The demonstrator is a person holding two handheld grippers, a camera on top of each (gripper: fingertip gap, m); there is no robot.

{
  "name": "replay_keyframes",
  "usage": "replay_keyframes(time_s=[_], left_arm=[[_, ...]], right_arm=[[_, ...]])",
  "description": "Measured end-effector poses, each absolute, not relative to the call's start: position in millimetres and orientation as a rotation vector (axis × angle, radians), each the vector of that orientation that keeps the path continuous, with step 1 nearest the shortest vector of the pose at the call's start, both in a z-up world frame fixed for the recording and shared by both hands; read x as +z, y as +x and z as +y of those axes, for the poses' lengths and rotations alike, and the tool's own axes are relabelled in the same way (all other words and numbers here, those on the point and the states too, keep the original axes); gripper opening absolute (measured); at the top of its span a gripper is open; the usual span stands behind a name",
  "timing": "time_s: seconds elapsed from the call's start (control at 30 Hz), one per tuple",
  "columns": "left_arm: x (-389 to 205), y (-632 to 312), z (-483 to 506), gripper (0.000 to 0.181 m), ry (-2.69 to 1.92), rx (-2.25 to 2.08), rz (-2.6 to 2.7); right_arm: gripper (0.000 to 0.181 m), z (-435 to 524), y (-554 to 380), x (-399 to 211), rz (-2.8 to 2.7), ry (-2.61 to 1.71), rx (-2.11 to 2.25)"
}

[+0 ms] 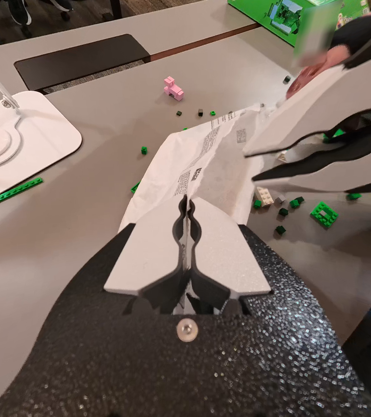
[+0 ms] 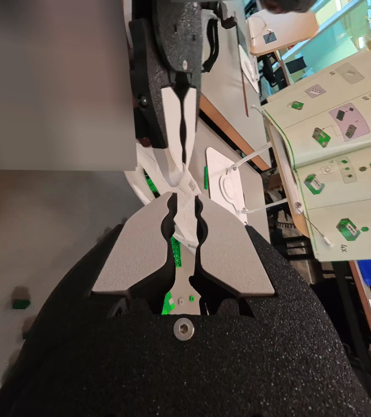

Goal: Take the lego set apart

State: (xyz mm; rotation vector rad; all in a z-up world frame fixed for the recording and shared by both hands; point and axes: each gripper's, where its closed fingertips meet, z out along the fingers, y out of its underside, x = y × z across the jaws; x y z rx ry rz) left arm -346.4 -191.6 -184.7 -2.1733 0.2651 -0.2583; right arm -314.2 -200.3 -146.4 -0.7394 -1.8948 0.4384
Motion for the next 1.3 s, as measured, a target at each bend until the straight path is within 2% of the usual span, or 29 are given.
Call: replay_keyframes(time_s=[0.17,0.3,0.4,0.5,0.73,0.97,1.07,1.27,1.3], left_arm=[[-185.5,-356.4,-192.8,0.0,-2.18,-0.23,0.232],[-182.0,-362.1,-194.1,0.0,-2.164,-0.226,0.21],[-181.4,-362.3,-194.6,0.0,-2.164,-0.224,0.212],[-181.0,-361.3,-194.5,0.0,-2.163,-0.218,0.219],[-181.2,-360.4,-194.7,0.0,-2.163,-0.223,0.229],[-182.4,-359.3,-194.0,0.0,-2.165,-0.232,0.233],[-182.9,-358.6,-194.0,0.0,-2.167,-0.233,0.238],[-181.1,-360.1,-194.9,0.0,-2.161,-0.231,0.232],[-180.6,-360.8,-195.1,0.0,-2.159,-0.23,0.229]], right_arm=[[0.01,-123.1,-286.0,-127.0,-1.677,-1.005,0.425],[0.006,-38.8,-259.3,-194.1,-1.696,-1.521,0.454],[0.004,-12.7,-255.9,-241.3,-1.799,-1.673,0.463],[0.01,0.6,-265.6,-265.9,-1.805,-1.821,0.53],[0.018,23.1,-282.5,-291.9,-1.821,-1.926,0.496],[0.016,25.9,-286.6,-299.0,-1.839,-1.962,0.472],[0.0,24.7,-285.9,-299.9,-1.864,-1.944,0.45],[0.001,18.1,-281.5,-284.1,-1.858,-1.798,0.396],[0.008,21.9,-281.2,-280.9,-1.846,-1.769,0.368]])
